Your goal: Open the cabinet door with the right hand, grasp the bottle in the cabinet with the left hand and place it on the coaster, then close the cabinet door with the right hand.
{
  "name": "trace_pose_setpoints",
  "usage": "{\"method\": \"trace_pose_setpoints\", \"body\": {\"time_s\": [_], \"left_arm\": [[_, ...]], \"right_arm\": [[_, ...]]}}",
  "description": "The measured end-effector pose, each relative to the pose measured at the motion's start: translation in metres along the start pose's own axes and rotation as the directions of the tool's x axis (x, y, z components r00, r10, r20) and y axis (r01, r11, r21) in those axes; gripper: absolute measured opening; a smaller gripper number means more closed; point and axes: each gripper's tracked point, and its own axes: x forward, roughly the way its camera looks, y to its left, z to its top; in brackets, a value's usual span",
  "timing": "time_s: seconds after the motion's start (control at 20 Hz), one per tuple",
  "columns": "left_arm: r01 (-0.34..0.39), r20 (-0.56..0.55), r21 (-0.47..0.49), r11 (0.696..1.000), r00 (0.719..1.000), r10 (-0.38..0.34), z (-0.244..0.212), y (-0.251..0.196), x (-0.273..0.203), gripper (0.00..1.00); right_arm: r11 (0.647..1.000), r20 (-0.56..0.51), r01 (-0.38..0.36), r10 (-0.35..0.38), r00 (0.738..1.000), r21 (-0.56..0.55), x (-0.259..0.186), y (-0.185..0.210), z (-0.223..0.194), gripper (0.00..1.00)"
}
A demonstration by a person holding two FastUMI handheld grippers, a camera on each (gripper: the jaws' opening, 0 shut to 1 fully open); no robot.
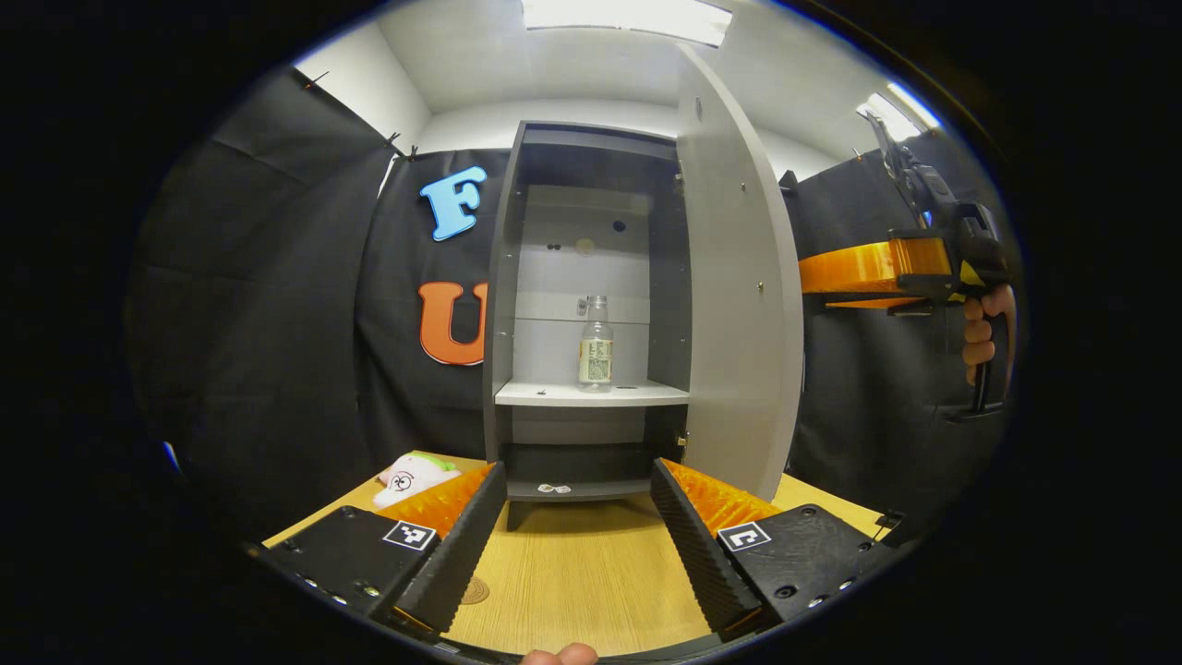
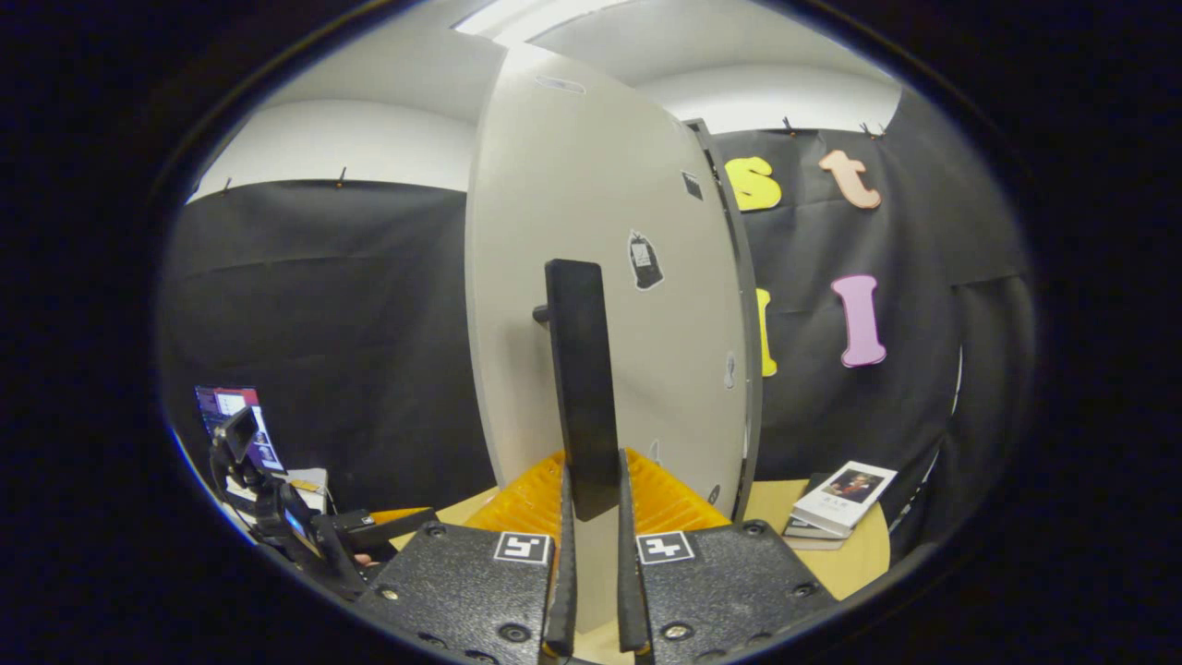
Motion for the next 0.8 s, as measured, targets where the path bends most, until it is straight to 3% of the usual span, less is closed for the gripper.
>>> {"method": "trace_pose_setpoints", "body": {"time_s": [0.25,0.4,0.6,0.8], "left_arm": [[-0.005,-0.005,-0.006,1.0,1.0,0.005,-0.004,-0.001,0.001,0.95],[0.004,-0.008,-0.005,1.0,1.0,-0.004,-0.005,-0.005,0.004,0.95],[0.028,-0.009,0.0,1.0,1.0,-0.028,-0.007,-0.015,0.006,0.95],[0.043,-0.008,0.004,0.999,0.999,-0.043,-0.007,-0.023,0.006,0.95]], "right_arm": [[1.0,0.022,0.03,-0.03,0.999,0.003,0.0,-0.003,0.002,0.21],[0.995,0.03,0.094,-0.092,0.995,-0.046,-0.003,-0.023,0.006,0.19],[0.985,0.044,0.17,-0.17,0.985,-0.002,-0.024,-0.043,0.007,0.2],[0.96,0.068,0.28,-0.279,0.958,0.006,-0.036,-0.076,0.008,0.19]]}}
